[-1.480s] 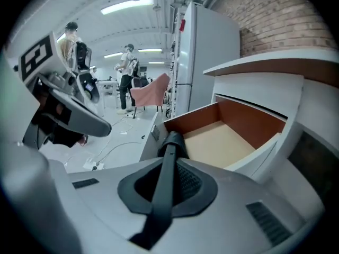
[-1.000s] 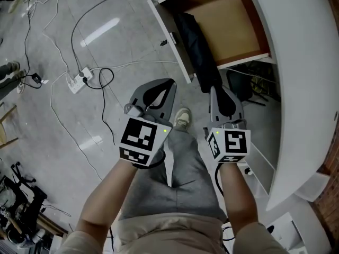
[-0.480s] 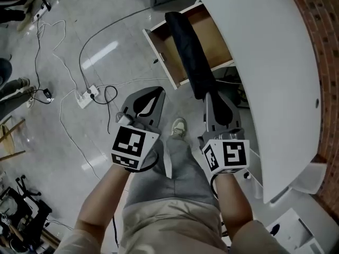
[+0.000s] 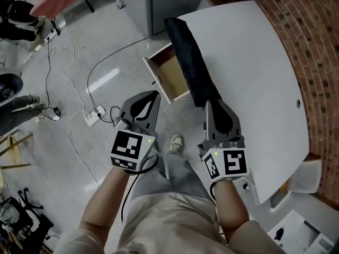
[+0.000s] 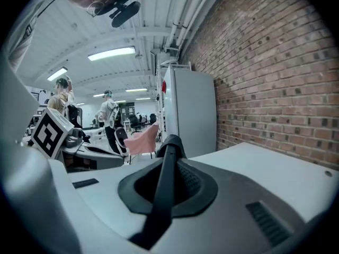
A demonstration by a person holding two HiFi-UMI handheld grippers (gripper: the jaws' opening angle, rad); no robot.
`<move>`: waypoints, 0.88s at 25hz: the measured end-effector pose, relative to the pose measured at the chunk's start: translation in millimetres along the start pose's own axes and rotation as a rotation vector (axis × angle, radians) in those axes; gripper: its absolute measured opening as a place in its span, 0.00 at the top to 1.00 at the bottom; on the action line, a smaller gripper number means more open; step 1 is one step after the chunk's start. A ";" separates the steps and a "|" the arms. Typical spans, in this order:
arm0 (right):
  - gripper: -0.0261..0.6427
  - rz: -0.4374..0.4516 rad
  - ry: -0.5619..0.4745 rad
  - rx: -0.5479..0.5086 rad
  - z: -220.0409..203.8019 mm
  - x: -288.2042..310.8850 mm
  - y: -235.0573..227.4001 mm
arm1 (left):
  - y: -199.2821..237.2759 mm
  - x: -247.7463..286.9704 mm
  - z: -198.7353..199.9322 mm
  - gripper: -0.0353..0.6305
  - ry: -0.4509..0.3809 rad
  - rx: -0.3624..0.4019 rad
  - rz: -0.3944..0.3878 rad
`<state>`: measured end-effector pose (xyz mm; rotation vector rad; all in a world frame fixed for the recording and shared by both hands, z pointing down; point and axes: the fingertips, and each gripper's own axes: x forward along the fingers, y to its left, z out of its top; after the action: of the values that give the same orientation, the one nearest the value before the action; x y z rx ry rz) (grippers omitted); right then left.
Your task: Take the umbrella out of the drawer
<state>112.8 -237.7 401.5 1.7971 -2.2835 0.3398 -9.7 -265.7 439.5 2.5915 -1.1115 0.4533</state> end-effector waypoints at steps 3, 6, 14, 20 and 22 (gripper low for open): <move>0.93 -0.006 -0.030 -0.001 30.5 -15.0 0.7 | -5.9 -17.5 27.8 0.94 -0.034 0.003 0.011; 0.93 -0.011 -0.061 -0.004 64.8 -31.2 1.4 | -13.2 -36.4 58.8 0.94 -0.068 0.018 0.016; 0.93 -0.042 -0.143 -0.010 142.8 -68.5 3.9 | -26.9 -73.1 128.3 0.94 -0.158 0.086 0.009; 0.93 -0.011 -0.212 -0.066 205.3 -94.8 9.4 | -39.4 -94.7 176.1 0.94 -0.218 0.113 0.017; 0.93 0.002 -0.239 -0.076 221.8 -101.6 8.2 | -45.4 -98.1 192.3 0.94 -0.245 0.137 0.027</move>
<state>122.5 -211.1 159.1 1.8865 -2.4167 0.0379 -7.2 -244.6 219.9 2.8144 -1.2327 0.2285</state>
